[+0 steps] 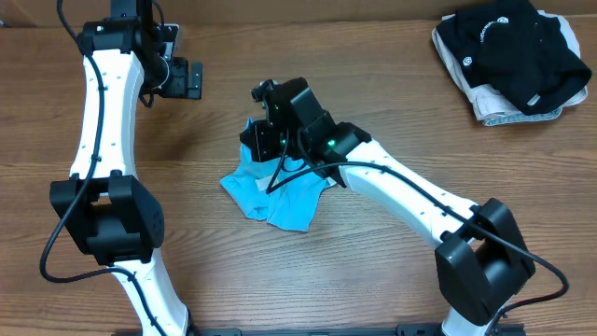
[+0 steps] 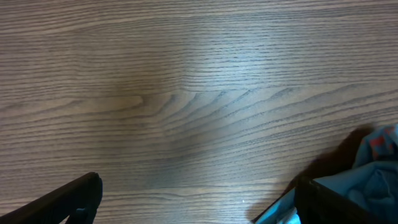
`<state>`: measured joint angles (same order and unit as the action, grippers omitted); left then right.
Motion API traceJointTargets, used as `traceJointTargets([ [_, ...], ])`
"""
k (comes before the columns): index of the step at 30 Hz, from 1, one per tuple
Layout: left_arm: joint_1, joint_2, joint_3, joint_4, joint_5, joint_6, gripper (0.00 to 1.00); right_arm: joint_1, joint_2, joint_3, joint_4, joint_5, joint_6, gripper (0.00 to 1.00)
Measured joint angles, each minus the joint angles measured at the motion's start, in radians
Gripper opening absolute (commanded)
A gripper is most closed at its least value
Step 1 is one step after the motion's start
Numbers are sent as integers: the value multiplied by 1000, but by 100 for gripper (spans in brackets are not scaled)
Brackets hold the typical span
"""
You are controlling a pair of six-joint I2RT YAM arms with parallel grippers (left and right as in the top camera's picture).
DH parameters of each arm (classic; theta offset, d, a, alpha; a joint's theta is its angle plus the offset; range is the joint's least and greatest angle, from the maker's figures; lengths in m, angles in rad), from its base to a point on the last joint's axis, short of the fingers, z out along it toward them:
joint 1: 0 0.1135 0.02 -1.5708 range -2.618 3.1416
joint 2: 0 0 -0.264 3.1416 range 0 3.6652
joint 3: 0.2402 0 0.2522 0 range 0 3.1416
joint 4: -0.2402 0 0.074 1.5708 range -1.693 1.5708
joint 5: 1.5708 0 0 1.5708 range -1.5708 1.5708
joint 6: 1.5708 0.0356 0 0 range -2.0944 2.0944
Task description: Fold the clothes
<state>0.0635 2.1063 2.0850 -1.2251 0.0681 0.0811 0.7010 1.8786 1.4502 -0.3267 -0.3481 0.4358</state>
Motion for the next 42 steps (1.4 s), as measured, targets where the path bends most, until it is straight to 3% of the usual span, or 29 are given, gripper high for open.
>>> traceJointTargets([
  [2, 0, 0, 0, 0, 0, 0, 100, 0, 0, 48, -65, -14, -24, 47],
  [6, 0, 0, 0, 0, 0, 0, 100, 0, 0, 132, -259, -29, -93, 92],
  [8, 0, 0, 0, 0, 0, 0, 100, 0, 0, 150, -366, -31, -134, 100],
  [13, 0, 0, 0, 3, -1, 0, 100, 0, 0, 154, -628, 52, -195, 100],
  [15, 0, 0, 0, 7, 0, 0, 100, 0, 0, 153, -653, 112, -202, 93],
  [20, 0, 0, 0, 18, 0, 0, 100, 0, 0, 127, -563, 206, -209, 60],
  [31, 0, 0, 0, 18, 0, 0, 100, 20, 109, 87, -510, 221, -220, 56],
  [38, 0, 0, 0, 18, 0, 0, 100, 47, 124, 82, -492, 225, -203, 34],
  [42, 0, 0, 0, 18, 0, 0, 100, 46, 126, 82, -487, 238, -183, 27],
])
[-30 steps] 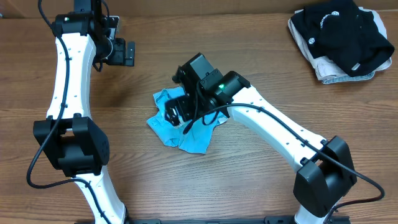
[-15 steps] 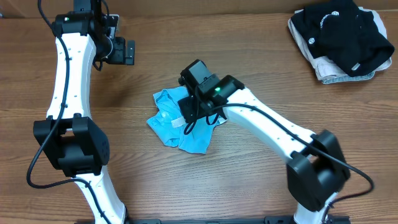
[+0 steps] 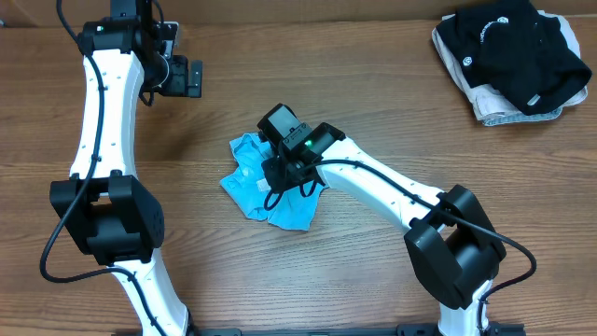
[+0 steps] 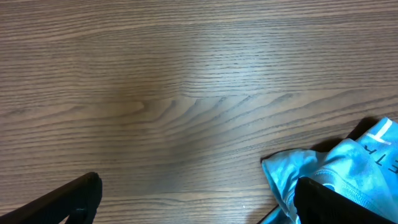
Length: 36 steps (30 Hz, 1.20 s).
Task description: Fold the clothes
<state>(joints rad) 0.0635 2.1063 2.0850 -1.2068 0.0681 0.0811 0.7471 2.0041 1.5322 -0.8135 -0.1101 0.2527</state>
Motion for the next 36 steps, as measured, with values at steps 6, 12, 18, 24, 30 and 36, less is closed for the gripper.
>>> traceJointTargets([
  [6, 0, 0, 0, 0, 0, 0, 100, 0, 1, 0, 7, 27, 24, 23],
  [12, 0, 0, 0, 0, 0, 0, 100, 0, 11, 0, 15, 46, 33, 12],
  [18, 0, 0, 0, 0, 0, 0, 100, 0, 21, 0, 19, 66, 37, 4],
  [24, 0, 0, 0, 0, 0, 0, 100, 11, 21, 8, -19, 74, 35, 4],
  [30, 0, 0, 0, 0, 0, 0, 100, 91, 24, 140, -148, 80, 32, 4],
  [36, 0, 0, 0, 4, 0, 0, 100, 228, 24, 201, -182, 60, 26, 4],
])
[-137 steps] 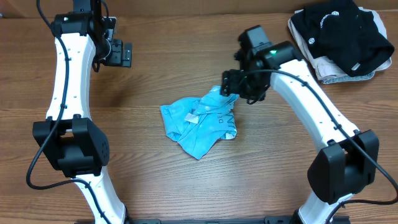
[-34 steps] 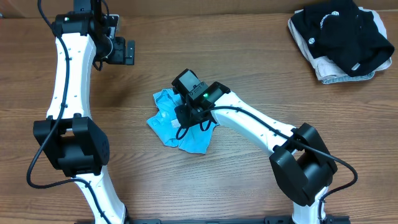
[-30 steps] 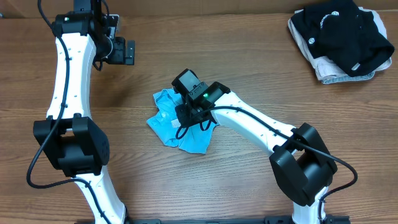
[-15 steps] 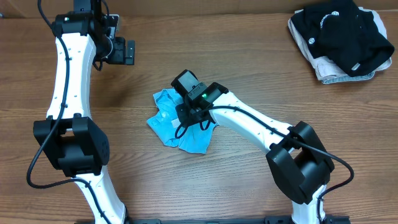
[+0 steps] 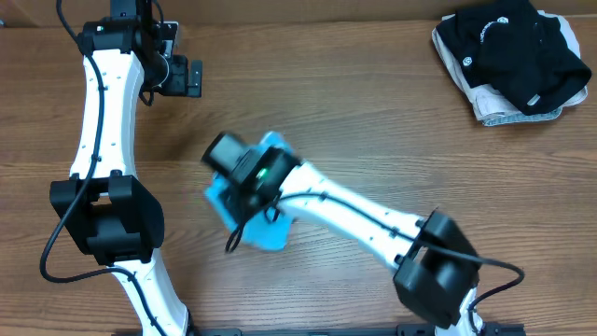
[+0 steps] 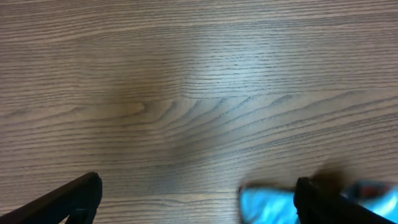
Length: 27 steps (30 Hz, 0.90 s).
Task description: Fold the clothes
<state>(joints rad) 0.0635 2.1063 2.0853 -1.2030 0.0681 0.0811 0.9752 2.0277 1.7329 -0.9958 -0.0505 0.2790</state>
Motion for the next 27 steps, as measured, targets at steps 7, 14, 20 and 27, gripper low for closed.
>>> traceJointTargets([
  [7, 0, 0, 0, 0, 0, 0, 100, 79, 19, -2, -31, -31, -11, 81],
  [14, 0, 0, 0, 0, 0, 0, 100, -21, 26, 1, -62, -44, 41, 86],
  [20, 0, 0, 0, 0, 0, 0, 100, -304, 26, 3, -125, -160, 44, 84],
  [27, 0, 0, 0, 3, 0, 0, 100, -394, 26, -67, -163, -292, 4, 78],
])
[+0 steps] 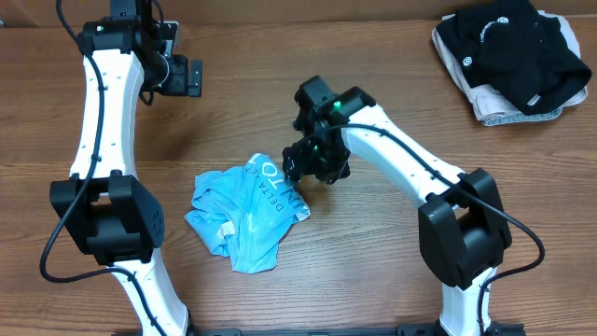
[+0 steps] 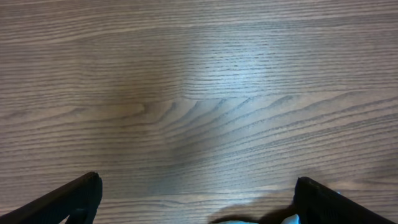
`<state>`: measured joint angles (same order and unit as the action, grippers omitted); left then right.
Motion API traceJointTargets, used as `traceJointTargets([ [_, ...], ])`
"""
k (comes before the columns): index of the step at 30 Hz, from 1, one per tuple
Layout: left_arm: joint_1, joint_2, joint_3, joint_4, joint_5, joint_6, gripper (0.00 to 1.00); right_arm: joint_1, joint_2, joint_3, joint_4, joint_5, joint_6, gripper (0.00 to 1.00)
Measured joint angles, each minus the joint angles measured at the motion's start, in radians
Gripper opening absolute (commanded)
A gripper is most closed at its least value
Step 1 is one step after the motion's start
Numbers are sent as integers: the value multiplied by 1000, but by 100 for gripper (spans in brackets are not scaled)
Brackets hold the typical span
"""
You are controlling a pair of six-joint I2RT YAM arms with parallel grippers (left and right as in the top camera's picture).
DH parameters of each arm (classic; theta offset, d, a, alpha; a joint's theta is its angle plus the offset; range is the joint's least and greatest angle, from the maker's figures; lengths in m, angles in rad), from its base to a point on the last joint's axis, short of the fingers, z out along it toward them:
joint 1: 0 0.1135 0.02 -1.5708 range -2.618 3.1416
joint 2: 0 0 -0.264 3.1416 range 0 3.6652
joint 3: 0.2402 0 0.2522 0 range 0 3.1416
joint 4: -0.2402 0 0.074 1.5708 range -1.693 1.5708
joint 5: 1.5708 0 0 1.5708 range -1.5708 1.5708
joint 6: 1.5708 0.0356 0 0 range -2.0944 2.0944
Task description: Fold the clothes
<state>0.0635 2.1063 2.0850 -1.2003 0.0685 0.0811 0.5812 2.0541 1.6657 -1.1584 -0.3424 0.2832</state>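
Note:
A light blue garment [image 1: 244, 213] with white lettering lies rumpled but partly spread left of the table's middle. My right gripper [image 1: 300, 166] hangs at its upper right corner, touching or just above the cloth; whether the jaws grip it is hidden. My left gripper [image 1: 193, 78] is held at the far left, well away from the garment and open, its dark fingers [image 2: 69, 199] wide apart over bare wood. Only a sliver of the blue garment [image 2: 291, 219] shows at the bottom edge of the left wrist view.
A pile of black and white clothes [image 1: 515, 58] sits at the far right corner. The wooden table [image 1: 392, 280] surrounds the garment on all sides. The left arm's base stands at the near left.
The right gripper has gone from the garment's left side to its upper right corner. The garment now lies wider and flatter, lettering up, further left. The left arm is unchanged.
The blue garment was first a crumpled heap at the middle with the right gripper on its far edge. Then the gripper was over its centre, then at its left side with the cloth bunched. Now the cloth lies spread, further left. The left gripper stayed open throughout.

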Motion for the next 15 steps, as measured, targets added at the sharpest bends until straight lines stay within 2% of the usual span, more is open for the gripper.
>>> traceJointTargets([
  [2, 0, 0, 0, 2, 0, 0, 100, 7, 0, -31, 18, -23, -6, 73],
  [7, 0, 0, 0, 2, 0, 0, 100, 23, 1, -79, 61, -96, -13, 41],
  [11, 0, 0, 0, 2, 0, 0, 100, 27, 1, -89, 66, -125, -15, 25],
  [14, 0, 0, 0, 2, 0, 0, 100, 27, 1, -89, 66, -133, -17, 24],
  [15, 0, 0, 0, 2, 0, 0, 100, 27, 1, -89, 62, -134, -16, 29],
])
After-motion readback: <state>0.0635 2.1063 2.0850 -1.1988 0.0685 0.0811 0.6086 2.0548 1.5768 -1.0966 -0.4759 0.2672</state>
